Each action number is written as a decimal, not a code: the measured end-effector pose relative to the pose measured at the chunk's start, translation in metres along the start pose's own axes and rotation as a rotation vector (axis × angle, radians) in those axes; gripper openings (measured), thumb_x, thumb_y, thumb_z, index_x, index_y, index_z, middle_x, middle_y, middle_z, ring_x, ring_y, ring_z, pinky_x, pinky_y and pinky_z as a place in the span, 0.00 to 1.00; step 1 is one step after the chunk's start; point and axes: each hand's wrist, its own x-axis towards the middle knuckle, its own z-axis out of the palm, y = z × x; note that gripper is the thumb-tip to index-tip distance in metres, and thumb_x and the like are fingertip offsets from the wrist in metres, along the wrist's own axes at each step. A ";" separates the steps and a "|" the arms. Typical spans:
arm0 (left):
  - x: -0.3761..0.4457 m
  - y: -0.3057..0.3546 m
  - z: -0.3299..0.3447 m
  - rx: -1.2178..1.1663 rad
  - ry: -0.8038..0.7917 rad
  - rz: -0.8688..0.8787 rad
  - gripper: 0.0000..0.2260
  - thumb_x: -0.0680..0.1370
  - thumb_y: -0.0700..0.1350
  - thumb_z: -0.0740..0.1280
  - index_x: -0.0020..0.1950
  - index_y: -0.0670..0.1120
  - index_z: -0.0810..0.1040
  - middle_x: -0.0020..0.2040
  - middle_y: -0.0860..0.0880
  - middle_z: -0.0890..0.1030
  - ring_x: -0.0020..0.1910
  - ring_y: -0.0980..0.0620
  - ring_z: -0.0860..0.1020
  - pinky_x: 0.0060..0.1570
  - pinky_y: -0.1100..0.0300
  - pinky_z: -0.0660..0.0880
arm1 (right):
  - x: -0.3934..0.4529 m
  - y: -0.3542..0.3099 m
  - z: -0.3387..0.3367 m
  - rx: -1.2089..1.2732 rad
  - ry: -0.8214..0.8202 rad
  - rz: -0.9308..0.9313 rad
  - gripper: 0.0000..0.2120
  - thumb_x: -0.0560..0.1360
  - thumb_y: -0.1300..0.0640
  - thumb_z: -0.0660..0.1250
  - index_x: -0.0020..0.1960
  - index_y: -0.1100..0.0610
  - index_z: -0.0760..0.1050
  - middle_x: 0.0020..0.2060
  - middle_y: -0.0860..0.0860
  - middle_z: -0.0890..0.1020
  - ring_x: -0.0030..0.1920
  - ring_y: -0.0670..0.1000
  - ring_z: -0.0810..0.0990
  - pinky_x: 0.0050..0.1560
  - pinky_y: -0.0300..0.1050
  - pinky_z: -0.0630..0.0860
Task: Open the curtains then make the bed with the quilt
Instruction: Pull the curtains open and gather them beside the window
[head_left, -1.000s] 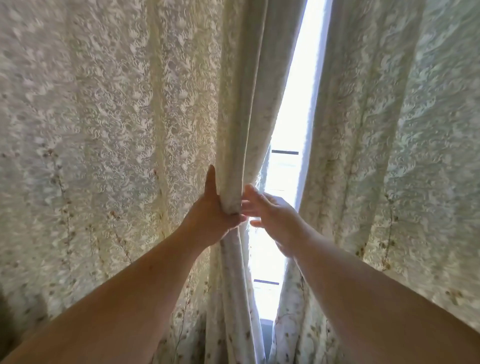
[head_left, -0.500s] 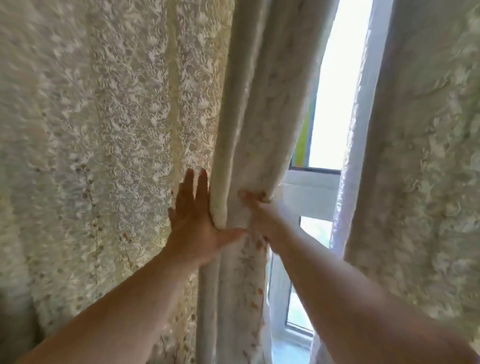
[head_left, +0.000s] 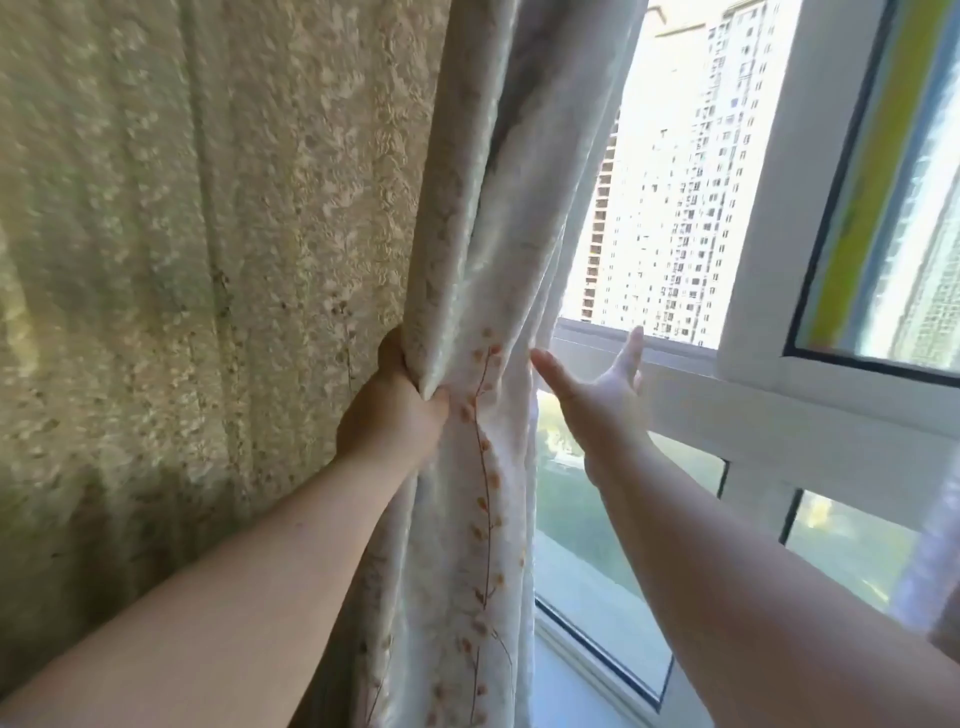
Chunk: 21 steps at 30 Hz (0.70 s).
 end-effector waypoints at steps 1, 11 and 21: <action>0.004 -0.003 -0.004 0.049 0.023 -0.020 0.29 0.70 0.53 0.66 0.66 0.60 0.54 0.40 0.54 0.76 0.37 0.44 0.77 0.40 0.52 0.76 | 0.004 -0.001 0.011 0.107 -0.125 0.058 0.56 0.61 0.33 0.72 0.74 0.38 0.37 0.76 0.53 0.56 0.73 0.57 0.61 0.69 0.59 0.61; 0.041 -0.044 -0.031 -0.378 -0.338 0.286 0.34 0.69 0.43 0.74 0.71 0.50 0.64 0.65 0.54 0.74 0.65 0.64 0.71 0.59 0.75 0.67 | 0.012 -0.024 0.138 0.068 -0.496 -0.052 0.11 0.73 0.43 0.58 0.51 0.44 0.75 0.45 0.47 0.83 0.47 0.50 0.81 0.50 0.46 0.78; 0.150 -0.144 -0.074 0.039 0.124 0.025 0.32 0.67 0.58 0.69 0.65 0.62 0.55 0.47 0.51 0.82 0.44 0.44 0.81 0.41 0.57 0.76 | 0.054 -0.047 0.241 0.021 -0.158 -0.273 0.35 0.70 0.41 0.69 0.73 0.48 0.59 0.66 0.51 0.72 0.64 0.51 0.72 0.63 0.51 0.71</action>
